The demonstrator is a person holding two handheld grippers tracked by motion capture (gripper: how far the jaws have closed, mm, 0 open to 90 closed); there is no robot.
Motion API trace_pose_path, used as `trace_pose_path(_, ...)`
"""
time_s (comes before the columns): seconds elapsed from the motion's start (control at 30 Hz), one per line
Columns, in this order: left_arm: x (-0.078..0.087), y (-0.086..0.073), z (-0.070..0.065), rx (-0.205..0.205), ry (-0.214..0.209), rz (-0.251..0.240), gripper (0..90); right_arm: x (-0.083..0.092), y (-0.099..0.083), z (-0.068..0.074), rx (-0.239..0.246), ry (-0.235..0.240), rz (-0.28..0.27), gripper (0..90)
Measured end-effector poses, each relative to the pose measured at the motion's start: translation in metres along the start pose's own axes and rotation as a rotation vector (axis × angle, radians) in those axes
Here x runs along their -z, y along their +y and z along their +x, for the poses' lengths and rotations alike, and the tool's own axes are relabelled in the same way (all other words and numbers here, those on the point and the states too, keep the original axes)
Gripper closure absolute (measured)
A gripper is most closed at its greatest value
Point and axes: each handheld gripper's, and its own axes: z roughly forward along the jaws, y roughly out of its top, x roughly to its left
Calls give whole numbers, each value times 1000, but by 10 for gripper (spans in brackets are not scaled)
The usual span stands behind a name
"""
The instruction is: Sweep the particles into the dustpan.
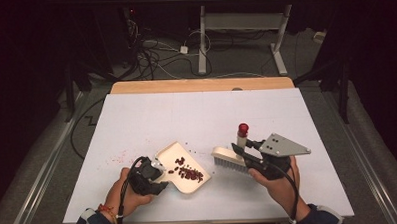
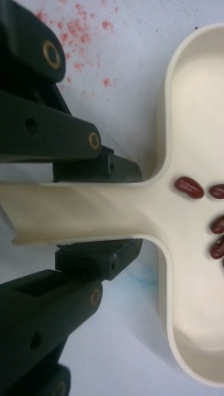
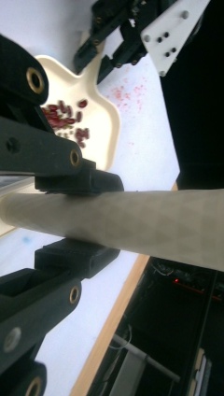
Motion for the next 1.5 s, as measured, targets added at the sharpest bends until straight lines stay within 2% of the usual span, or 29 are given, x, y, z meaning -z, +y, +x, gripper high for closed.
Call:
trace_pose_path(0.13,-1,0,0,-1,1,8,641,10,-9,-2,-27,36,20,702)
trace_pose_path(0.2,-2,1,0,0,1,10,641,7,-12,2,-35,57,22,702)
trace_pose_path(0.43,-4,1,0,2,-3,12,641,-7,-7,22,6,92,6,702)
trace_pose_path(0.57,-4,1,1,6,-6,7,640,-8,-7,24,-10,135,-24,702)
trace_pose_path(0.7,-4,1,0,5,-5,9,641,-3,-6,19,-7,119,-42,702)
trace_pose_path(0.8,-3,1,1,4,-6,10,641,1,-5,15,-12,86,-49,703)
trace_pose_path(0.9,-2,0,0,-6,-1,19,641,3,-5,14,17,37,-51,702)
trace_pose_path(1.07,-2,0,0,-7,4,24,641,-2,-9,12,17,-2,-42,702)
trace_pose_path(1.17,-3,0,-1,-7,7,25,641,-10,-13,18,8,15,-37,702)
trace_pose_path(1.27,-4,0,-1,-7,7,27,641,-13,-12,31,30,45,-45,702)
trace_pose_path(1.37,-3,0,-1,-7,8,26,641,-14,-10,40,6,97,-66,703)
trace_pose_path(1.5,-3,-1,-1,-4,4,23,641,-10,-6,44,20,93,-89,703)
